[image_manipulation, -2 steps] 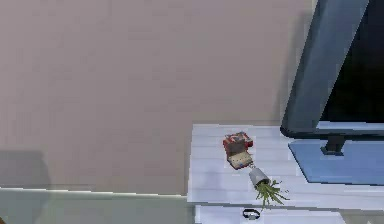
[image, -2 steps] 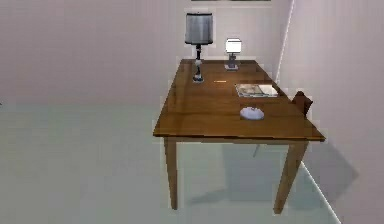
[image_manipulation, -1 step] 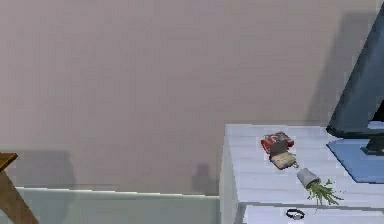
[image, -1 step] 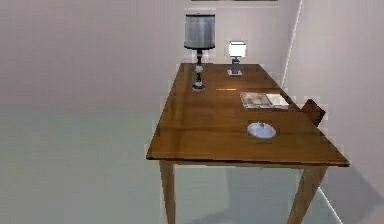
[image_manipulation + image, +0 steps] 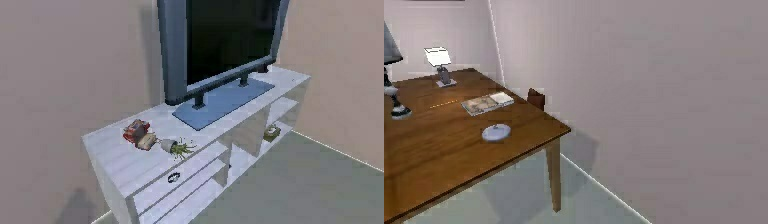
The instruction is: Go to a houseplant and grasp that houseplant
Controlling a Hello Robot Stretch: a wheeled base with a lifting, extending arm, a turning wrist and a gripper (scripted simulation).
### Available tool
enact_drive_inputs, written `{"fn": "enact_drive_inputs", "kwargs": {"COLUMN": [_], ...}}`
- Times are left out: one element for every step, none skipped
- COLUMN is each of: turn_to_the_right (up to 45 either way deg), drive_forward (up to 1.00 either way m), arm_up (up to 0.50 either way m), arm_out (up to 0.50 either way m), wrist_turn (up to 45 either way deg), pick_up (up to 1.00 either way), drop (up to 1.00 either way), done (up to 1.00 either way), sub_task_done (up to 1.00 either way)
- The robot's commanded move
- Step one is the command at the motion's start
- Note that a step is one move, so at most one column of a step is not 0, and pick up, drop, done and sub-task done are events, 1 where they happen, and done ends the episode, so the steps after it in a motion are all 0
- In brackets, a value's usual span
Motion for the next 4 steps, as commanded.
{"fn": "enact_drive_inputs", "kwargs": {"turn_to_the_right": [18.0,0.0,15.0,0.0], "drive_forward": [0.00,0.60,0.00,0.00], "arm_up": [0.00,0.00,0.00,0.50], "arm_out": [0.00,0.00,0.00,0.00], "wrist_turn": [0.0,0.0,0.0,0.0], "pick_up": [0.00,0.00,0.00,0.00], "drop": [0.00,0.00,0.00,0.00], "done": [0.00,0.00,0.00,0.00], "sub_task_done": [0.00,0.00,0.00,0.00]}}
